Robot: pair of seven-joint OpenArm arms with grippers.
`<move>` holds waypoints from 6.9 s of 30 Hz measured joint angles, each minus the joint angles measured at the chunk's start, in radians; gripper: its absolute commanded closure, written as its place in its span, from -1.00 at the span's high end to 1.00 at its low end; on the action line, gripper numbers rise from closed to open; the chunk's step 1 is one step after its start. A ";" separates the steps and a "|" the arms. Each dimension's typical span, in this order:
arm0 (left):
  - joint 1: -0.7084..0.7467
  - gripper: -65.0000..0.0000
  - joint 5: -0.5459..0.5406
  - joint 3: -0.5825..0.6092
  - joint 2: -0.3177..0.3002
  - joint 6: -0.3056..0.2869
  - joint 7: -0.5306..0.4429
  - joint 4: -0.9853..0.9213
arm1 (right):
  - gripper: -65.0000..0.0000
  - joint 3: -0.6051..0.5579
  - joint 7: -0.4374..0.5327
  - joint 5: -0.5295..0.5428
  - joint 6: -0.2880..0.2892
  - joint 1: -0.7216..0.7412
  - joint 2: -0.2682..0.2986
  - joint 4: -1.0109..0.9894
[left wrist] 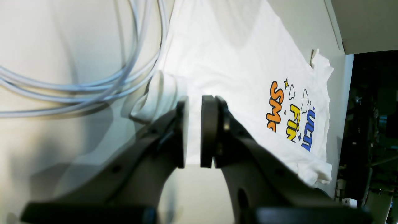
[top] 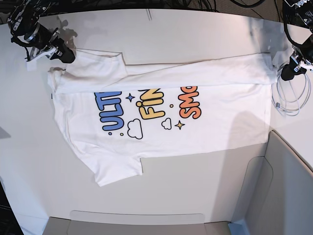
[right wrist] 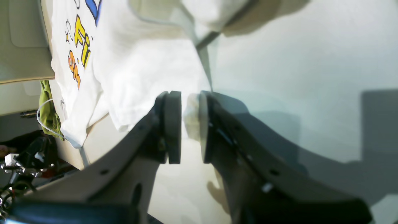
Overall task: Layout the t-shirt on the table in an organized manner, then fold the t-shirt properly
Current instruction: 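Release the folded edge and move the right gripper toward the sleeve, then lower the right gripper onto the folded fabric near the blue letters and grasp, then drag the grasped fabric with the right gripper to straighten the fold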
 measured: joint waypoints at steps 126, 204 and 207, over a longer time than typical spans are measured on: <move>0.000 -0.73 0.006 0.001 0.000 0.001 -0.003 -0.002 | -0.72 -0.213 -0.031 -0.046 0.004 0.422 -0.019 -0.237; 0.034 -0.74 0.000 0.000 0.004 0.000 0.000 -0.002 | -1.00 -0.666 -0.035 -0.749 -0.102 0.388 0.149 0.073; 0.031 -0.74 -0.003 -0.002 0.018 0.000 -0.007 -0.002 | -1.00 -0.666 -0.032 -0.758 -0.102 0.395 0.154 0.075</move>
